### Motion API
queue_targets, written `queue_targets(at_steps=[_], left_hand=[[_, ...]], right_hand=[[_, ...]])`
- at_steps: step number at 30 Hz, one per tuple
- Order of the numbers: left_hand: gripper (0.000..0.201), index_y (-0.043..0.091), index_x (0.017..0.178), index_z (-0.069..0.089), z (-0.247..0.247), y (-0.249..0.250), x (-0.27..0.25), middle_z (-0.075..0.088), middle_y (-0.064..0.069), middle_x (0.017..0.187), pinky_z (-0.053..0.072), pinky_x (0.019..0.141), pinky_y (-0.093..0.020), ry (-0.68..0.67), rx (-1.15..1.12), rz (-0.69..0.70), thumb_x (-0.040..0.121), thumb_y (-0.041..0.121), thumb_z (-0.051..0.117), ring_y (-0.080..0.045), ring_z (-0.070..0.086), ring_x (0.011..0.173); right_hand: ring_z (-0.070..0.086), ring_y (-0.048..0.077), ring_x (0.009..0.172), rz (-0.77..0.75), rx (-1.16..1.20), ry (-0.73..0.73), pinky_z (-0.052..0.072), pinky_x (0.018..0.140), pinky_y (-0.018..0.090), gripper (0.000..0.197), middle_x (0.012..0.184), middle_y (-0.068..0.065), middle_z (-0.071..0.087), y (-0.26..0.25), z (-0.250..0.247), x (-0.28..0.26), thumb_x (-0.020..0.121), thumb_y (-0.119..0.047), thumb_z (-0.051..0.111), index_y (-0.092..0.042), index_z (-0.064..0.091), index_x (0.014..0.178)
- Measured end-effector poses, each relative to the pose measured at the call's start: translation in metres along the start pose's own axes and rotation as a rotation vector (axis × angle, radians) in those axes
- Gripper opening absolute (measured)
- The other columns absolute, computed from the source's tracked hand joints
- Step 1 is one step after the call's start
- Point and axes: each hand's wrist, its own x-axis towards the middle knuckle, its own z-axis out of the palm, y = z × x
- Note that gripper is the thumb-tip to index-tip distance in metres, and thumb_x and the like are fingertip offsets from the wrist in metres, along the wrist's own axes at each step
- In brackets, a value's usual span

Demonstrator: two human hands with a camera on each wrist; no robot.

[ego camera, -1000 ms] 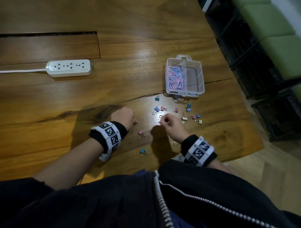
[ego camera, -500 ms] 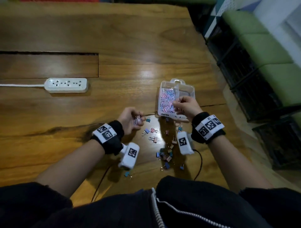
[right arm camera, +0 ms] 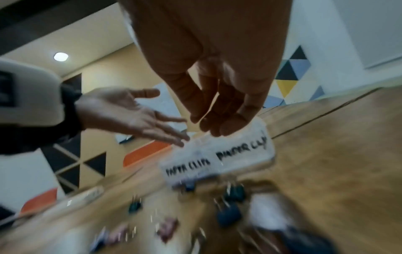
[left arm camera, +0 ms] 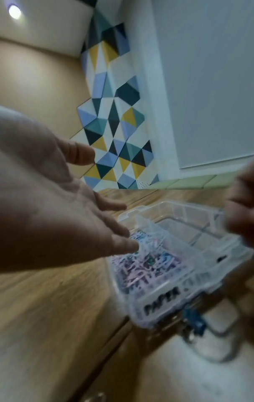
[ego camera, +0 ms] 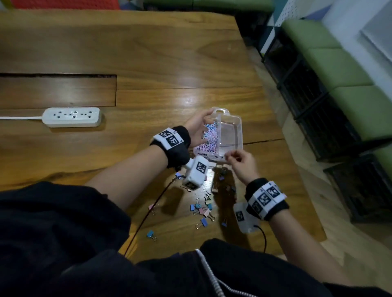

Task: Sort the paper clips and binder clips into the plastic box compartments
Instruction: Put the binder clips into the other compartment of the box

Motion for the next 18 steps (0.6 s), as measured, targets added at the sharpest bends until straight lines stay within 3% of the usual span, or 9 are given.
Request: queue_targets(at_steps=[1,3,5,6,8,11,14,18], left_hand=[[0.046,0.009,0.128,0.047,-0.002,0.000,-0.001,0.043,-0.007,0.135,0.025,0.111,-0.040,0.017,0.046,0.020,0.093,0.038,0.040,-0.021,0.040,0.124],[0.027,0.012,0.108,0.055,-0.008,-0.002,-0.007,0.048,0.000,0.103,0.041,0.085,-0.023,0.080,0.242,0.043,0.094,0.031,0.042,-0.011,0.047,0.087],[0.028,0.007,0.118,0.052,-0.018,-0.011,-0.013,0.048,-0.001,0.105,0.038,0.064,-0.015,0.162,0.581,0.093,0.095,0.019,0.043,-0.009,0.048,0.080],[0.029,0.004,0.120,0.052,-0.024,-0.018,-0.016,0.050,-0.003,0.108,0.039,0.063,-0.015,0.198,0.741,0.123,0.094,0.012,0.043,-0.011,0.051,0.082],[0.028,0.003,0.118,0.055,-0.037,-0.036,-0.022,0.057,-0.009,0.115,0.044,0.078,-0.021,0.233,1.077,0.139,0.092,0.006,0.044,-0.021,0.056,0.099],[0.035,0.007,0.124,0.052,-0.051,-0.065,-0.026,0.051,-0.013,0.129,0.041,0.097,-0.033,0.182,1.473,0.082,0.090,0.004,0.045,-0.027,0.048,0.117],[0.040,0.010,0.130,0.046,-0.055,-0.092,-0.034,0.042,-0.012,0.135,0.037,0.104,-0.037,0.128,1.664,0.132,0.091,0.009,0.042,-0.027,0.038,0.123],[0.040,0.013,0.131,0.047,-0.054,-0.116,-0.052,0.043,-0.009,0.134,0.035,0.102,-0.032,0.011,1.709,0.228,0.091,0.012,0.043,-0.024,0.039,0.122]], right_hand=[[0.057,0.019,0.092,-0.010,-0.062,-0.046,0.050,0.080,0.029,0.015,0.105,0.010,0.062,0.008,0.003,-0.007,0.089,-0.004,0.048,-0.009,0.062,0.094],[0.056,0.016,0.093,-0.069,-0.230,-0.139,0.047,0.075,0.022,0.022,0.114,0.009,0.062,0.016,0.013,-0.019,0.090,-0.006,0.048,-0.009,0.061,0.107],[0.053,0.019,0.109,-0.181,-0.387,-0.193,0.041,0.091,0.025,0.031,0.124,0.010,0.058,0.017,0.026,-0.025,0.090,-0.006,0.047,-0.008,0.055,0.120],[0.050,0.021,0.117,-0.234,-0.451,-0.205,0.035,0.098,0.026,0.035,0.130,0.010,0.054,0.018,0.032,-0.025,0.090,-0.006,0.046,-0.008,0.052,0.125],[0.041,0.023,0.128,-0.293,-0.553,-0.203,0.027,0.108,0.029,0.041,0.142,0.008,0.042,0.019,0.045,-0.020,0.090,-0.010,0.046,-0.008,0.045,0.131],[0.036,0.025,0.131,-0.315,-0.658,-0.185,0.028,0.111,0.037,0.042,0.147,0.007,0.033,0.023,0.058,-0.014,0.089,-0.013,0.046,-0.008,0.044,0.131],[0.034,0.024,0.132,-0.372,-0.726,-0.204,0.029,0.110,0.041,0.033,0.146,0.006,0.036,0.028,0.062,-0.019,0.089,-0.013,0.043,-0.007,0.052,0.120],[0.049,0.022,0.116,-0.462,-0.574,-0.217,0.036,0.103,0.032,0.025,0.125,0.008,0.058,0.037,0.058,-0.039,0.088,-0.007,0.047,-0.005,0.062,0.108]])
